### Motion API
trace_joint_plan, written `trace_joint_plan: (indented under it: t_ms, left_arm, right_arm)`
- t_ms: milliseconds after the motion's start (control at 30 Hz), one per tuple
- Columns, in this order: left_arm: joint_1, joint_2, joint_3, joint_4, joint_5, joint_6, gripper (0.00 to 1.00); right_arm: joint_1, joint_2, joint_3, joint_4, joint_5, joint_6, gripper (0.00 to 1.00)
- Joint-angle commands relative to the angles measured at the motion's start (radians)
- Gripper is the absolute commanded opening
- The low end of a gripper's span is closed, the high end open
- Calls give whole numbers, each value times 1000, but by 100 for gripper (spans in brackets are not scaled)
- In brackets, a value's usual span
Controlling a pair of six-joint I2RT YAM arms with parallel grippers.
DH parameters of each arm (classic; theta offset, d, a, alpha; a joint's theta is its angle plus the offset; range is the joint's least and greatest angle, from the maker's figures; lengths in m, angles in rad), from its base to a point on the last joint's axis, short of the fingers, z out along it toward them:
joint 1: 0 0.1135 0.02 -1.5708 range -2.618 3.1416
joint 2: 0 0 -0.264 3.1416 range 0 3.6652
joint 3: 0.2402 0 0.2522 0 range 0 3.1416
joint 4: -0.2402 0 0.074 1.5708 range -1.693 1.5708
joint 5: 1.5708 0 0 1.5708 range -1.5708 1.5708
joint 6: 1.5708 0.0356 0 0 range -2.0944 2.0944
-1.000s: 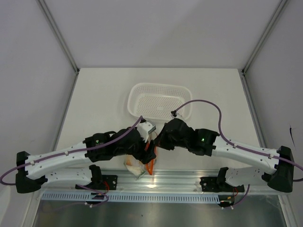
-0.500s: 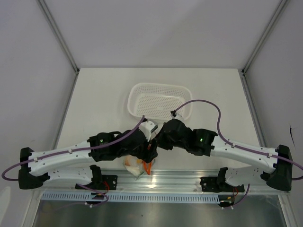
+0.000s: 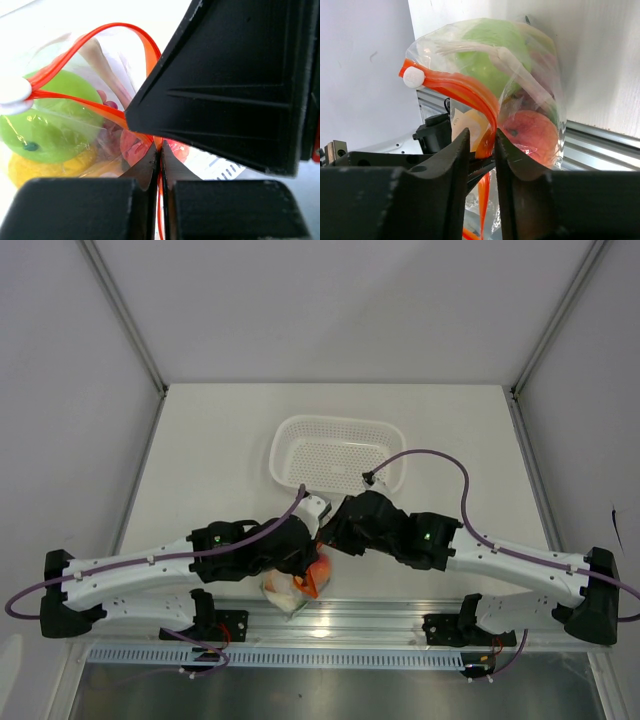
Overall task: Place the food in the zip-top bag and seal the zipper
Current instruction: Adjust the zipper food storage bag at the center of the board.
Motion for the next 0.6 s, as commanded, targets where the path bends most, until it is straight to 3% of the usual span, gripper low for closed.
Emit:
trace_joint_plan:
  t_ms: [0, 167, 333, 400, 500, 567]
  left_arm:
    - [-7, -13, 28, -24, -29, 20, 1]
    - [-7, -58, -1, -24, -18, 57, 0]
    - [-9, -158, -40, 17, 36, 106, 1]
    - [-7, -216, -67, 41, 79, 142, 1]
    - [-7, -277, -100, 74, 171, 183, 0]
    - [-9, -299, -109, 77, 220, 201, 1]
  right_arm:
    - [7, -31, 19, 18, 40, -9, 30]
    - [-2, -49, 57, -17, 28, -174, 63]
    - [-93, -57, 128, -86, -39, -432, 82]
    - [-151, -60, 125, -91, -153, -576, 83]
    - [-249, -83, 94, -63, -240, -745, 99]
    - [-321, -109, 66, -13, -319, -839, 99]
